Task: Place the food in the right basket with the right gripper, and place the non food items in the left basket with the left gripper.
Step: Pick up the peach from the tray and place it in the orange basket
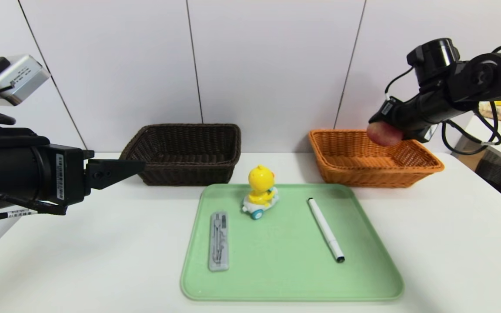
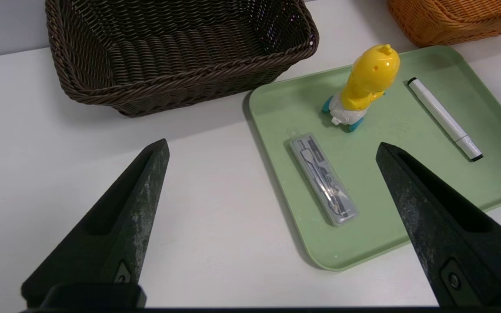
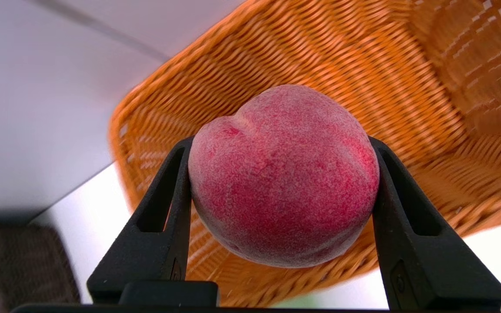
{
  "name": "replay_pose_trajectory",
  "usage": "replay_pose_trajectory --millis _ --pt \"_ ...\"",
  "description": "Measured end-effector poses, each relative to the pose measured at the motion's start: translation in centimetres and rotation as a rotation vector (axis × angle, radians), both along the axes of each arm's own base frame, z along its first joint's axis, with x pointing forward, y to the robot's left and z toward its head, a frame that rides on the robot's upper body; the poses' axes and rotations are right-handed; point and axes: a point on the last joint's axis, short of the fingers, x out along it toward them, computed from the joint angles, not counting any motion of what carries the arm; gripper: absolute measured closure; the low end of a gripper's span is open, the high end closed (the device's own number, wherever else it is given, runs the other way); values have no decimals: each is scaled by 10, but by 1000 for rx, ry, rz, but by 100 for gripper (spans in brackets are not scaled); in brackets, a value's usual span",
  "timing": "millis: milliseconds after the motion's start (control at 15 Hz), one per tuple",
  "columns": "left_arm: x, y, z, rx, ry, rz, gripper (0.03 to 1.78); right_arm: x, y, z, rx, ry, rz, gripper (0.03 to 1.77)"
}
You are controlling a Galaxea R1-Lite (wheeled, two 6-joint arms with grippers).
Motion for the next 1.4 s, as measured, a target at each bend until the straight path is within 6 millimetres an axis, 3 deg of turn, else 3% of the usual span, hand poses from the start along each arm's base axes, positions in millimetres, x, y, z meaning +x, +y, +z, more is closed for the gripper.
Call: replay_pose_trajectory --millis 467,1000,1400 --pt "5 -2 -2 5 14 1 12 30 -15 -42 -6 74 -40 67" --pt "11 -5 -6 14 32 0 12 44 -25 -58 -15 62 -58 67" --pt "16 -7 -6 29 31 30 12 45 -25 -60 -40 64 -45 35"
